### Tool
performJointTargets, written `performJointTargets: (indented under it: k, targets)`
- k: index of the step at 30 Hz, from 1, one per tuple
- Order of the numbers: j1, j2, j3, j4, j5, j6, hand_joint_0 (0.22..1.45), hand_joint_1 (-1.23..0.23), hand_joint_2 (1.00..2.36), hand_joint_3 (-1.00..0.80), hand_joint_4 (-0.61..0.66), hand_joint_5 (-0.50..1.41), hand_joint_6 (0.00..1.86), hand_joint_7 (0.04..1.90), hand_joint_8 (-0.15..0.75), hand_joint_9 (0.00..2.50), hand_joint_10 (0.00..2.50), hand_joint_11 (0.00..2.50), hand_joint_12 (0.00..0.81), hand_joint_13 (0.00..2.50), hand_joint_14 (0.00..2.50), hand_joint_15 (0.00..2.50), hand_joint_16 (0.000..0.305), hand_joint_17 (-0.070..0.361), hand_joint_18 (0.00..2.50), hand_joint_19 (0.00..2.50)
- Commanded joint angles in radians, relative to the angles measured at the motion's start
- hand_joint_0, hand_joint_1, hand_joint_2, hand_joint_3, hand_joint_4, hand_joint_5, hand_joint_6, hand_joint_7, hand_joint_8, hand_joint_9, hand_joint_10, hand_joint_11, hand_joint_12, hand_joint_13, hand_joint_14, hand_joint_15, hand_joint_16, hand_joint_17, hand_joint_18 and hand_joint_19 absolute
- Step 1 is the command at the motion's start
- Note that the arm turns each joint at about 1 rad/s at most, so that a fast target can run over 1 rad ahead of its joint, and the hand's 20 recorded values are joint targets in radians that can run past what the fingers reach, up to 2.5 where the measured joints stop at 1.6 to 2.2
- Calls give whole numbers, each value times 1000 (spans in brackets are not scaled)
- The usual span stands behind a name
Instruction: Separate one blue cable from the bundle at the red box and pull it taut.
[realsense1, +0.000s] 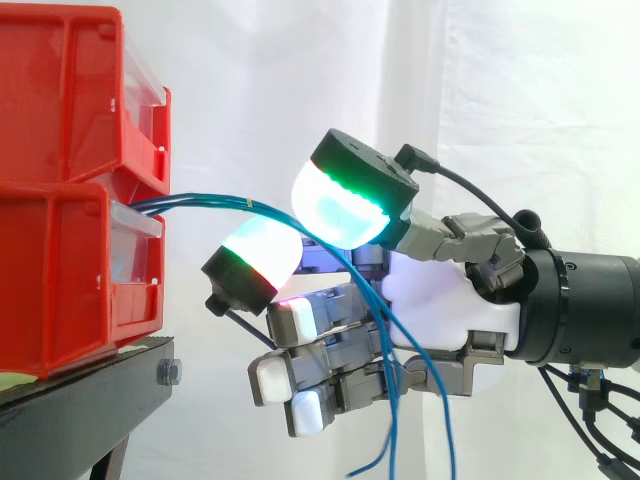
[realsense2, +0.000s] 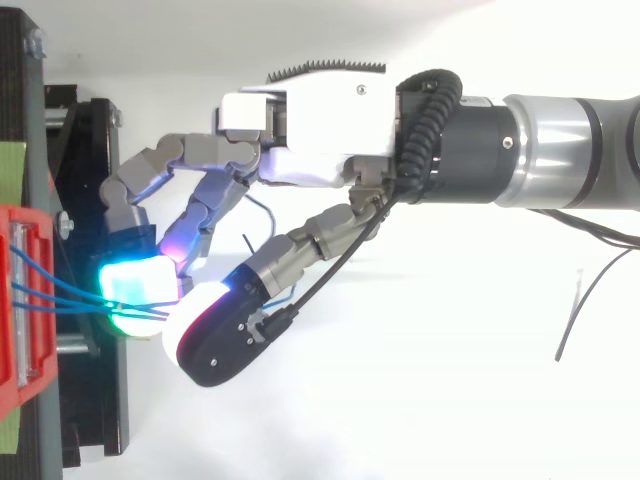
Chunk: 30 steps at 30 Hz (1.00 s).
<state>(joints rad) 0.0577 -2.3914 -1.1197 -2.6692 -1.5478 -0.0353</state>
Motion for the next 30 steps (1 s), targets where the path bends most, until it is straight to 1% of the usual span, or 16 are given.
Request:
performJointTargets:
  k: [1, 4, 6, 7, 9, 10, 13, 14, 16, 18, 20, 22, 24, 30]
  targets:
    - [1, 0, 0, 0, 0, 0, 609, -832, 1018, -248, -7, -167, 826, 1147, 296, 991, 23, 871, 356, 841, 21, 601, 48, 107, 718, 735]
    - [1, 0, 0, 0, 0, 0, 627, -845, 1020, -200, -45, -178, 856, 1085, 292, 968, 23, 879, 359, 842, 20, 602, 48, 108, 723, 727]
    - [1, 0, 1, 0, 0, 0, 653, -890, 1022, -197, -63, -189, 865, 1100, 295, 955, 23, 887, 360, 841, 20, 599, 48, 108, 731, 717]
    - [1, 0, 0, 0, 0, 0, 688, -927, 1022, -206, -51, -195, 872, 1095, 293, 952, 23, 902, 361, 841, 21, 594, 48, 107, 740, 704]
    - [1, 0, 0, 0, 0, 0, 718, -946, 1019, -257, -33, -196, 876, 1060, 289, 955, 23, 929, 357, 840, 21, 588, 47, 107, 746, 688]
    - [1, 0, 0, 0, 0, 0, 743, -966, 1017, -302, -14, -195, 883, 1087, 297, 957, 23, 926, 356, 842, 22, 592, 48, 107, 775, 679]
    - [-1, 0, 1, 0, 0, 0, 789, -974, 1007, -435, -6, -187, 887, 1054, 290, 977, 23, 932, 354, 850, 22, 591, 47, 106, 769, 662]
    - [-1, 0, 0, 0, 0, 0, 801, -970, 1001, -490, -4, -184, 890, 1074, 290, 977, 23, 943, 353, 852, 21, 585, 47, 105, 765, 672]
    - [1, 0, 0, 0, 0, 0, 808, -966, 1000, -500, -6, -177, 896, 1084, 290, 994, 23, 942, 352, 863, 20, 589, 46, 105, 769, 668]
    - [1, 0, 0, 0, 0, 0, 801, -974, 1000, -500, 10, -173, 898, 1081, 292, 1003, 24, 953, 353, 869, 22, 588, 46, 104, 791, 656]
    - [1, 0, 0, 0, 0, 0, 760, -978, 1000, -500, 43, -168, 899, 1086, 292, 1012, 24, 956, 353, 873, 22, 591, 46, 104, 795, 665]
    - [1, 0, 0, 2, 0, 0, 684, -974, 1000, -500, 50, -162, 898, 1091, 300, 1034, 24, 950, 353, 880, 24, 599, 46, 103, 796, 669]
    - [1, 0, 0, 0, 0, 0, 613, -942, 1000, -500, 56, -155, 886, 1041, 303, 1052, 24, 944, 356, 885, 21, 604, 46, 103, 791, 684]
    - [1, 0, 0, 0, 0, 0, 564, -836, 1000, -500, 73, -132, 833, 1061, 310, 1097, 24, 932, 362, 895, 22, 602, 46, 104, 797, 716]
